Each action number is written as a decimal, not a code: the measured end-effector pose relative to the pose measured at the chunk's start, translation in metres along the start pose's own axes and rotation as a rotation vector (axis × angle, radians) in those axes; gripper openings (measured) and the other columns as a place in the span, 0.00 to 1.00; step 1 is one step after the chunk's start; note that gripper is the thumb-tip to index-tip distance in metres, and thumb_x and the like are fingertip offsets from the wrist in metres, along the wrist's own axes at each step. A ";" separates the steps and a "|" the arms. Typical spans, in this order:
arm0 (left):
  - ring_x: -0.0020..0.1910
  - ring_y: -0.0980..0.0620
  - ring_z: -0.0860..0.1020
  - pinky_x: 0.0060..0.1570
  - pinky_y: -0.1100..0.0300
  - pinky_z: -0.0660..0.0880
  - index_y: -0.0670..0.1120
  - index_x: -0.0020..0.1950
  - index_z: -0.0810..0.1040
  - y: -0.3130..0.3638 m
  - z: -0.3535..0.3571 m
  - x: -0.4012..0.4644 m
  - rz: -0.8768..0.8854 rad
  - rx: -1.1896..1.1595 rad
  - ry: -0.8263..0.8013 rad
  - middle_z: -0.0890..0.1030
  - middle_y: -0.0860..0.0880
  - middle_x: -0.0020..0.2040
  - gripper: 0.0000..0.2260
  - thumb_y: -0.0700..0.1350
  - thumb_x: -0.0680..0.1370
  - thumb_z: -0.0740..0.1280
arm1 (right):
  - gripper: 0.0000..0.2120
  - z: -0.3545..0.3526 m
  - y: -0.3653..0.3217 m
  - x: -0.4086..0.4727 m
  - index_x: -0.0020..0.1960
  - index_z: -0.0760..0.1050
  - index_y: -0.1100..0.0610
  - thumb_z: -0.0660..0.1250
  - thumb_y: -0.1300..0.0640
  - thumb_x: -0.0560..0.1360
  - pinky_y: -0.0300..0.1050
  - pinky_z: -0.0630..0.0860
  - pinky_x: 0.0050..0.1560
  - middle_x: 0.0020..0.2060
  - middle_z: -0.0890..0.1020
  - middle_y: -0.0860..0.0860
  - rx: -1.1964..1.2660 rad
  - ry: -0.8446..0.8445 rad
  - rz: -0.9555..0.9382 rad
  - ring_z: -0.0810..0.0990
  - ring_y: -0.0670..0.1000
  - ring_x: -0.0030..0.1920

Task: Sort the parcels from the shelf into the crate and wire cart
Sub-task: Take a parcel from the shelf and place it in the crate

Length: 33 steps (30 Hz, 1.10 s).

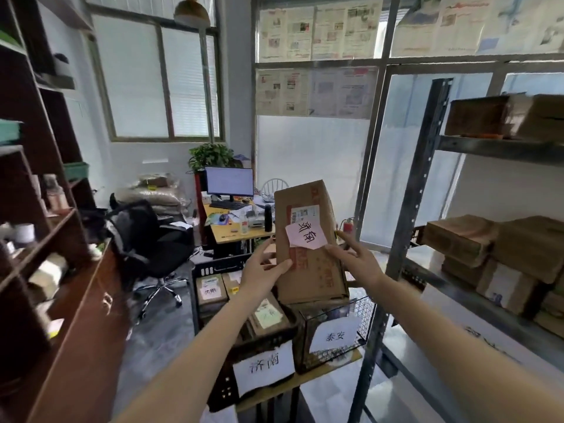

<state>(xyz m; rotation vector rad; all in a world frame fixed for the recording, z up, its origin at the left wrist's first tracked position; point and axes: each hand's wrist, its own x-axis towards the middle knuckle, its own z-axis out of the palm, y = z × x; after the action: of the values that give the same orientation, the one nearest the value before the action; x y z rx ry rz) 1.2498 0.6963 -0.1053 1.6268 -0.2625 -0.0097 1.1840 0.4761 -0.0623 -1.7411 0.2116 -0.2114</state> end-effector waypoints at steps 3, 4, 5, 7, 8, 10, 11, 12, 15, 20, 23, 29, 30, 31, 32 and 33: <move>0.55 0.55 0.78 0.51 0.53 0.79 0.55 0.76 0.69 -0.021 -0.043 0.019 -0.039 0.071 0.069 0.78 0.53 0.60 0.28 0.50 0.78 0.74 | 0.31 0.034 0.010 0.036 0.76 0.68 0.41 0.74 0.45 0.76 0.46 0.80 0.40 0.53 0.83 0.47 0.022 -0.034 0.043 0.84 0.50 0.52; 0.55 0.56 0.78 0.51 0.53 0.80 0.54 0.75 0.70 -0.029 -0.055 0.025 -0.058 0.096 0.102 0.79 0.52 0.59 0.26 0.50 0.79 0.73 | 0.31 0.044 0.014 0.048 0.76 0.68 0.41 0.74 0.44 0.76 0.48 0.80 0.41 0.54 0.83 0.47 0.020 -0.047 0.057 0.84 0.50 0.52; 0.55 0.56 0.78 0.52 0.52 0.80 0.54 0.74 0.72 -0.039 -0.070 0.033 -0.074 0.123 0.135 0.79 0.52 0.59 0.24 0.51 0.79 0.73 | 0.31 0.057 0.020 0.064 0.76 0.68 0.41 0.73 0.44 0.76 0.48 0.80 0.43 0.53 0.84 0.47 0.003 -0.068 0.065 0.84 0.50 0.52; 0.56 0.53 0.79 0.59 0.46 0.79 0.53 0.73 0.74 -0.052 -0.090 0.042 -0.102 0.167 0.159 0.80 0.51 0.59 0.23 0.52 0.79 0.72 | 0.30 0.073 0.028 0.083 0.75 0.68 0.40 0.73 0.43 0.76 0.52 0.81 0.51 0.52 0.83 0.47 -0.018 -0.094 0.078 0.82 0.51 0.52; 0.57 0.52 0.79 0.61 0.45 0.78 0.53 0.73 0.74 -0.059 -0.099 0.048 -0.116 0.196 0.173 0.81 0.51 0.59 0.23 0.52 0.79 0.72 | 0.30 0.083 0.034 0.096 0.75 0.68 0.38 0.73 0.41 0.75 0.55 0.80 0.55 0.53 0.83 0.47 -0.017 -0.115 0.089 0.82 0.52 0.54; 0.57 0.50 0.80 0.59 0.50 0.78 0.52 0.72 0.75 -0.075 -0.115 0.062 -0.141 0.250 0.209 0.81 0.52 0.57 0.22 0.51 0.79 0.72 | 0.31 0.102 0.046 0.120 0.74 0.67 0.36 0.73 0.39 0.74 0.54 0.79 0.54 0.54 0.82 0.48 -0.028 -0.161 0.108 0.80 0.52 0.55; 0.57 0.50 0.80 0.56 0.56 0.77 0.50 0.72 0.75 -0.081 -0.122 0.070 -0.152 0.278 0.223 0.81 0.51 0.56 0.21 0.50 0.79 0.72 | 0.31 0.110 0.050 0.132 0.75 0.66 0.38 0.72 0.40 0.75 0.49 0.79 0.48 0.52 0.81 0.47 -0.019 -0.185 0.120 0.80 0.50 0.52; 0.55 0.51 0.79 0.52 0.62 0.76 0.49 0.72 0.75 -0.089 -0.127 0.078 -0.162 0.315 0.231 0.81 0.50 0.56 0.21 0.49 0.79 0.72 | 0.31 0.118 0.055 0.145 0.77 0.65 0.40 0.72 0.42 0.77 0.45 0.76 0.44 0.50 0.80 0.46 -0.006 -0.208 0.128 0.79 0.47 0.49; 0.46 0.57 0.76 0.38 0.78 0.69 0.44 0.71 0.75 -0.114 -0.141 0.104 -0.194 0.444 0.240 0.79 0.47 0.55 0.20 0.45 0.80 0.71 | 0.33 0.135 0.075 0.187 0.79 0.63 0.42 0.71 0.44 0.77 0.46 0.76 0.47 0.49 0.80 0.45 -0.003 -0.252 0.159 0.78 0.45 0.49; 0.56 0.52 0.79 0.54 0.60 0.75 0.48 0.72 0.75 -0.169 -0.163 0.132 -0.299 0.583 0.259 0.81 0.49 0.58 0.22 0.51 0.79 0.72 | 0.35 0.161 0.121 0.252 0.80 0.63 0.43 0.72 0.44 0.77 0.48 0.76 0.48 0.50 0.80 0.46 0.008 -0.309 0.232 0.79 0.44 0.49; 0.58 0.51 0.78 0.55 0.58 0.75 0.49 0.73 0.74 -0.197 -0.172 0.142 -0.361 0.598 0.257 0.80 0.50 0.60 0.23 0.52 0.79 0.71 | 0.34 0.173 0.143 0.278 0.80 0.62 0.45 0.71 0.45 0.78 0.40 0.76 0.41 0.48 0.78 0.42 -0.021 -0.340 0.235 0.78 0.41 0.47; 0.59 0.50 0.78 0.57 0.56 0.74 0.51 0.73 0.74 -0.242 -0.195 0.164 -0.452 0.630 0.245 0.80 0.48 0.63 0.23 0.52 0.79 0.71 | 0.33 0.196 0.183 0.316 0.80 0.62 0.47 0.70 0.46 0.79 0.33 0.75 0.32 0.48 0.82 0.45 -0.093 -0.388 0.289 0.80 0.41 0.45; 0.59 0.50 0.78 0.58 0.56 0.74 0.51 0.73 0.74 -0.249 -0.197 0.169 -0.462 0.630 0.238 0.79 0.48 0.63 0.23 0.52 0.79 0.71 | 0.33 0.199 0.191 0.323 0.80 0.62 0.46 0.70 0.46 0.79 0.34 0.76 0.32 0.49 0.83 0.45 -0.098 -0.384 0.295 0.81 0.41 0.45; 0.60 0.50 0.77 0.58 0.56 0.74 0.51 0.73 0.74 -0.255 -0.200 0.175 -0.470 0.628 0.229 0.79 0.48 0.63 0.23 0.52 0.79 0.71 | 0.33 0.203 0.197 0.330 0.80 0.62 0.46 0.71 0.46 0.78 0.36 0.78 0.34 0.49 0.83 0.46 -0.108 -0.378 0.304 0.81 0.42 0.46; 0.61 0.49 0.77 0.59 0.55 0.74 0.51 0.74 0.74 -0.261 -0.203 0.180 -0.475 0.627 0.217 0.79 0.48 0.64 0.23 0.52 0.79 0.71 | 0.34 0.205 0.207 0.337 0.80 0.62 0.46 0.71 0.45 0.78 0.40 0.79 0.38 0.51 0.83 0.47 -0.113 -0.373 0.317 0.81 0.43 0.48; 0.61 0.49 0.77 0.60 0.54 0.75 0.51 0.74 0.74 -0.268 -0.205 0.186 -0.479 0.627 0.205 0.79 0.48 0.64 0.23 0.52 0.79 0.71 | 0.35 0.207 0.213 0.342 0.80 0.61 0.46 0.71 0.44 0.78 0.44 0.80 0.43 0.54 0.83 0.48 -0.118 -0.367 0.340 0.81 0.44 0.50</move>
<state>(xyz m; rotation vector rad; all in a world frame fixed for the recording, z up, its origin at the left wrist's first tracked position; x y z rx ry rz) 1.5083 0.8787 -0.3255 2.2625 0.3213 -0.1367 1.5631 0.5463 -0.3011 -1.7946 0.2497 0.3733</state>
